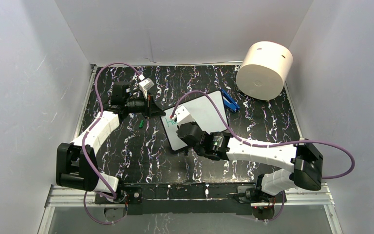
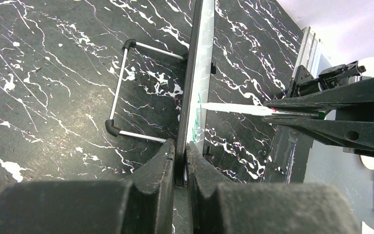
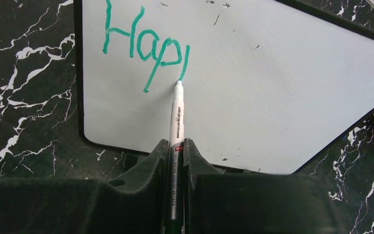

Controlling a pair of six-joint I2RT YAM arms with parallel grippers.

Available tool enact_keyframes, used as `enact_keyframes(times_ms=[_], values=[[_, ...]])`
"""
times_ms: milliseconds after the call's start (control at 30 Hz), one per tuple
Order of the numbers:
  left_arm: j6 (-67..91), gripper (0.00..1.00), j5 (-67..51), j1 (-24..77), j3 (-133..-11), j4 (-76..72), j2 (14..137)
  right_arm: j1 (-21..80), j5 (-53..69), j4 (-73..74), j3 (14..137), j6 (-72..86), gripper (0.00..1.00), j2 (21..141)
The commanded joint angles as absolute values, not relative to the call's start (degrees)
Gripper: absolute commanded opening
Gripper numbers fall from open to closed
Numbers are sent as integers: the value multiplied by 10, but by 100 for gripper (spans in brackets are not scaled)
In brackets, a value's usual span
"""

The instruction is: Write a sentence on the whiteboard

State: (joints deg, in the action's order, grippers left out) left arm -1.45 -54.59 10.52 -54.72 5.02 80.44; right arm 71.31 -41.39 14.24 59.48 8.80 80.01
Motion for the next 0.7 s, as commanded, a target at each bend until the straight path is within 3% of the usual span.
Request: enact_keyframes(times_ms=[0, 667], values=[[-37, 0, -510, 117, -546, 87, 821, 708, -402, 160, 613, 110, 0, 805], [-38, 0, -508, 117, -547, 89, 823, 709, -427, 96, 600, 70, 0, 749]])
